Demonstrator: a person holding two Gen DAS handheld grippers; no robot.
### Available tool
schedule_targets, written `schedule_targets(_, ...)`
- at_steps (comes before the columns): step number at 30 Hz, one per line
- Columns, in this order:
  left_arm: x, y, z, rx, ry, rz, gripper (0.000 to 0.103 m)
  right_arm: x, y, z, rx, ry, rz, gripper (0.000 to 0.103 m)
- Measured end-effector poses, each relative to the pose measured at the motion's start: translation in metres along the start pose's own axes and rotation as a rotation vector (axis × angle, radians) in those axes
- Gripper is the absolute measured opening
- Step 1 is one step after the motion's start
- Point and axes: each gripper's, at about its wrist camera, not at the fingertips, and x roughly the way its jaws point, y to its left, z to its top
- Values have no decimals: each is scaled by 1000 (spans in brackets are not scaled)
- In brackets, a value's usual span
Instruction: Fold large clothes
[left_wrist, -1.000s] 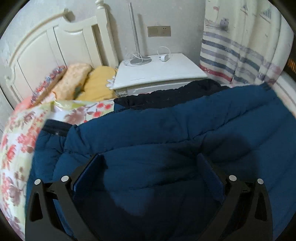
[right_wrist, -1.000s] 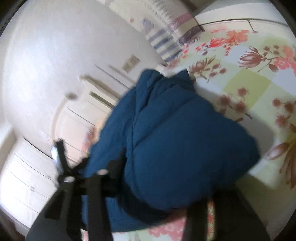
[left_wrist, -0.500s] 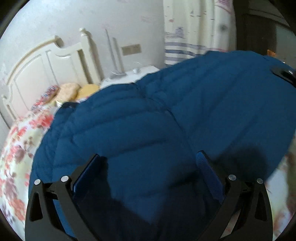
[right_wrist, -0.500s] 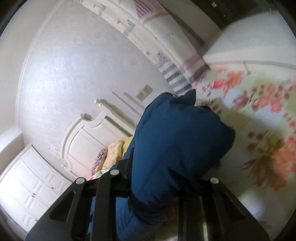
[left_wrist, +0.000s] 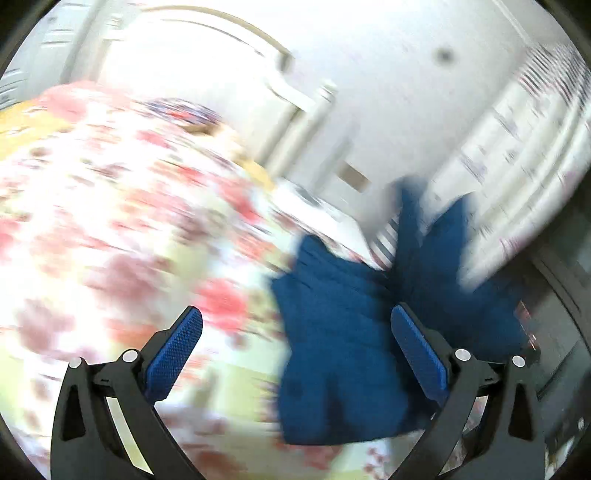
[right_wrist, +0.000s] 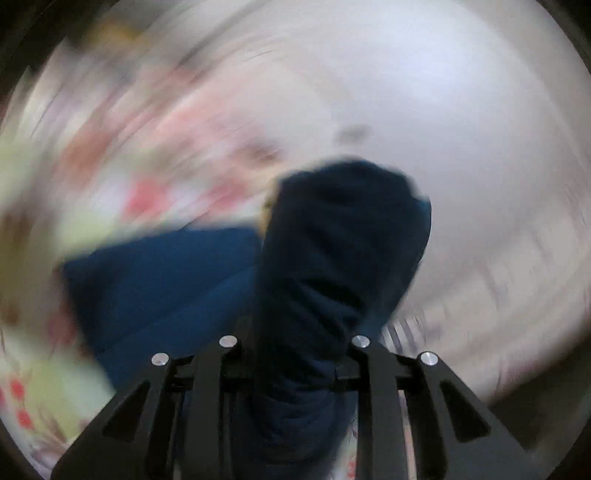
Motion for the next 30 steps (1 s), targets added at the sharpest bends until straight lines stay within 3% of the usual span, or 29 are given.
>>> schedule_targets(1, -6, 6, 2, -6, -9, 14, 98, 10, 39, 1, -129, 14, -11, 28)
schedule_targets(3, -10, 13, 0, 0, 5, 25, 98, 16, 68, 1, -208, 12, -91, 28)
schedule_targets(6, 3, 5, -7, 67, 57, 28, 98, 14, 54, 1, -139, 17, -59, 28)
schedule_targets(9, 39, -40, 16, 167, 106, -60, 98, 15, 57, 2, -168, 15, -77, 32)
schedule_targets(11, 63, -81, 28, 283, 146, -122, 98, 13, 57, 3, -172, 4, -104, 38)
schedule_targets(12, 78, -104, 35, 341, 181, -151, 98, 10, 54, 3, -165, -12, -95, 47)
schedule_targets(13, 88, -120, 35, 380, 201, -149, 98, -1, 47, 1, -138, -50, -49, 62)
schedule_targets(15, 109, -149, 47, 463, 224, -130, 98, -32, 26, -5, -33, -143, 82, 70)
schedule_targets(17, 122, -166, 55, 516, 230, -113, 98, -58, -5, -18, 141, -217, 241, 69)
schedule_targets(19, 135, -179, 62, 562, 234, -94, 98, -67, -47, -39, 381, -261, 404, 49)
schedule_targets(20, 143, -186, 63, 584, 237, -86, 98, -62, -71, -50, 508, -271, 444, 36)
schedule_targets(21, 149, -192, 64, 599, 238, -82, 98, -56, -84, -54, 580, -271, 452, 31)
schedule_targets(23, 162, -207, 62, 642, 246, -68, 98, -35, -106, -60, 700, -248, 453, 31)
schedule_targets(27, 215, -218, 49, 795, 283, 86, 98, -3, -97, -40, 708, -206, 540, 31)
schedule_targets(30, 240, -204, 43, 871, 268, 185, 99, 18, -59, -22, 620, -127, 573, 30)
